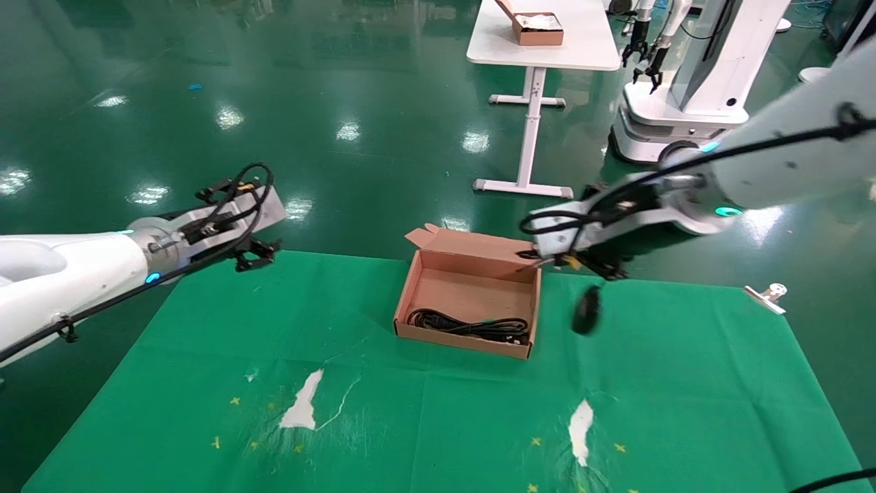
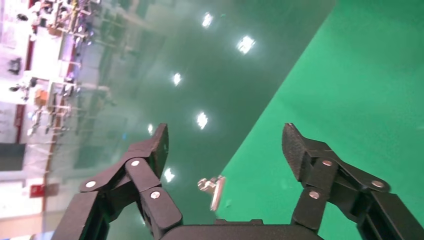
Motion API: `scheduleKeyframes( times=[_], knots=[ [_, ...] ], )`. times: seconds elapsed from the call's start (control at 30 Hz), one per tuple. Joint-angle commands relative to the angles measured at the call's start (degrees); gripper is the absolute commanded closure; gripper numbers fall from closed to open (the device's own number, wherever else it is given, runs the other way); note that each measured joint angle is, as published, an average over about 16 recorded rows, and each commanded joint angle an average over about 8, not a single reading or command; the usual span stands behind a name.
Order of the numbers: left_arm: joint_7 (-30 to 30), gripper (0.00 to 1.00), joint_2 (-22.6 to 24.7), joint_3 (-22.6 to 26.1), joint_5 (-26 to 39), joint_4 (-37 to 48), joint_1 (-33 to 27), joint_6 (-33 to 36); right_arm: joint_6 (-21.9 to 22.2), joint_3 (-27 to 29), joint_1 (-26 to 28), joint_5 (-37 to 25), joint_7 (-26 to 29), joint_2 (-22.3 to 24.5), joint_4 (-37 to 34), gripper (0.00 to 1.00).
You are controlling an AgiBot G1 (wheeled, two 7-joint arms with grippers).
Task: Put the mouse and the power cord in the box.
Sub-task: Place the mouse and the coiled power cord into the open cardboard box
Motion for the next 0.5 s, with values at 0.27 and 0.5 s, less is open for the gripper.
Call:
scheduleKeyframes(
  times=[0.27,0.5],
  knots=[
    [2.75,0.0,-1.2,0.47,-3.65,-0.14,-0.42,-0.3,14.09,-1.46,0.17,3.07,-15.48,-10.07,-16.74,1.0],
    [4.36,0.0,-1.06,0.72,-5.38,0.53,-0.6,-0.55,28.66,-6.31,-4.17,10.6,-22.54,-11.23,-17.55,1.0]
  ],
)
